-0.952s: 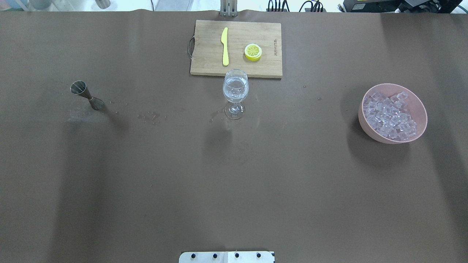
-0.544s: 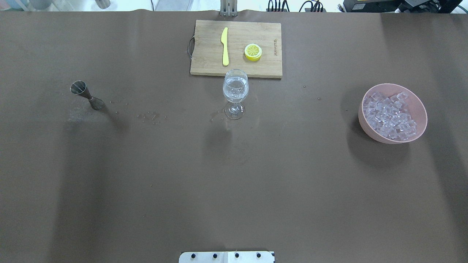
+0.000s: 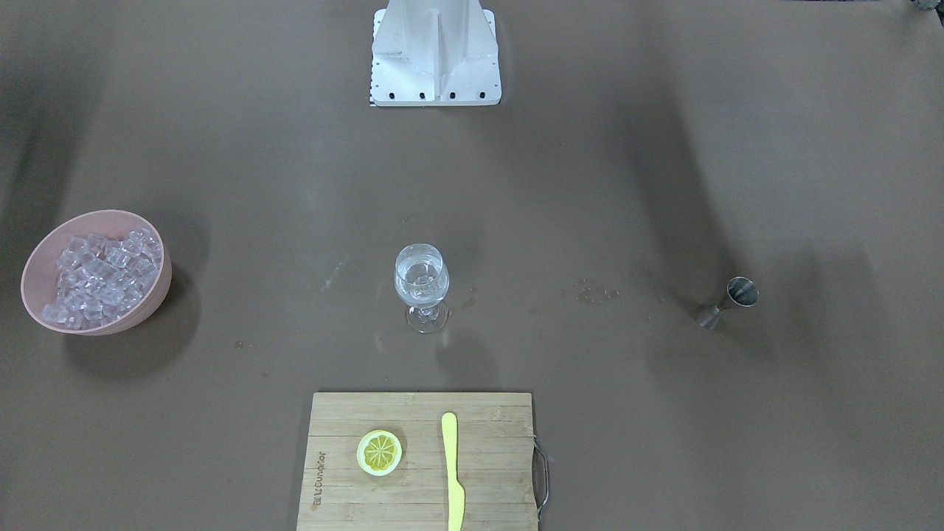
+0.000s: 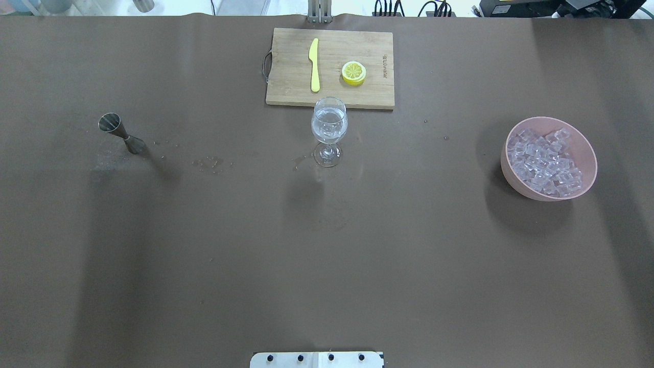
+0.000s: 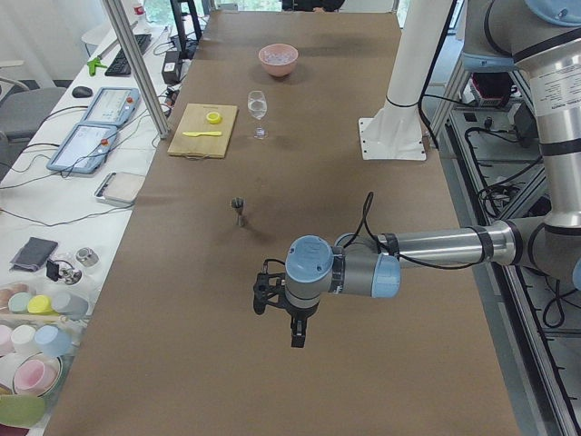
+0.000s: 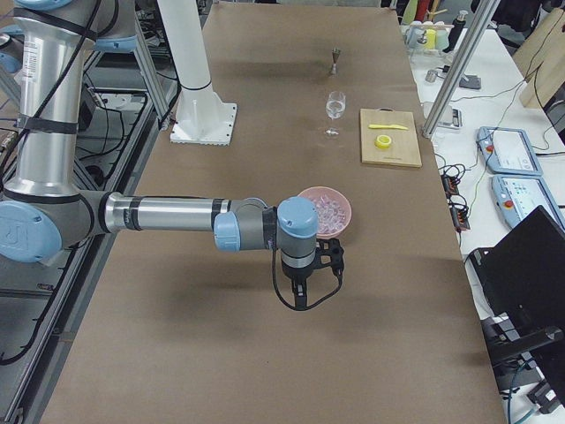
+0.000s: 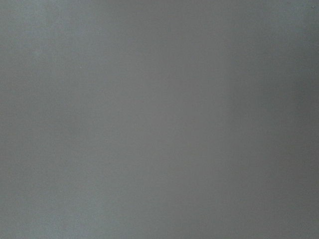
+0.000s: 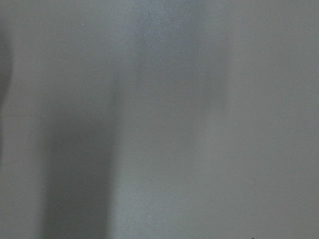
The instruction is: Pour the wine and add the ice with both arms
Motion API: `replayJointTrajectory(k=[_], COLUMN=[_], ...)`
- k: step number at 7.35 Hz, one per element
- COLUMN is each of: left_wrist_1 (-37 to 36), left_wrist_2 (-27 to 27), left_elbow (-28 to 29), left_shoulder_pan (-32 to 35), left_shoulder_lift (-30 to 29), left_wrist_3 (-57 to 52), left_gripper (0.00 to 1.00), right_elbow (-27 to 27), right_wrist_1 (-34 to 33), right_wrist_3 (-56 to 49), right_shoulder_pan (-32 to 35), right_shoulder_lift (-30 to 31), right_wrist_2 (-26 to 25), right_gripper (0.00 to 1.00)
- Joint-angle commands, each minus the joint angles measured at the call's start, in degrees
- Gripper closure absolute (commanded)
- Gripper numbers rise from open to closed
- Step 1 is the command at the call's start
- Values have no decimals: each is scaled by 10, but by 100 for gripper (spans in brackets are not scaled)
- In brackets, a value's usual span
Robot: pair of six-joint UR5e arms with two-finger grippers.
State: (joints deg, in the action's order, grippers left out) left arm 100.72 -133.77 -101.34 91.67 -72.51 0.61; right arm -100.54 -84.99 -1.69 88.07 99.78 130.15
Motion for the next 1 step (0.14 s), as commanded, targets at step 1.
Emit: replayJointTrajectory(k=[1], left_wrist_1=[0], left_wrist_2=[2], left_elbow=[0], left_shoulder_pan=[0], left_shoulder_lift=[-1], left_wrist_3=[0], left_gripper=[2], right_elbow=[-8], right_wrist_1=[-1], right_wrist_3=[2], right_shoulder_pan=[0], right_shoulder_lift=[2], right_wrist_2=[2], right_gripper=[0])
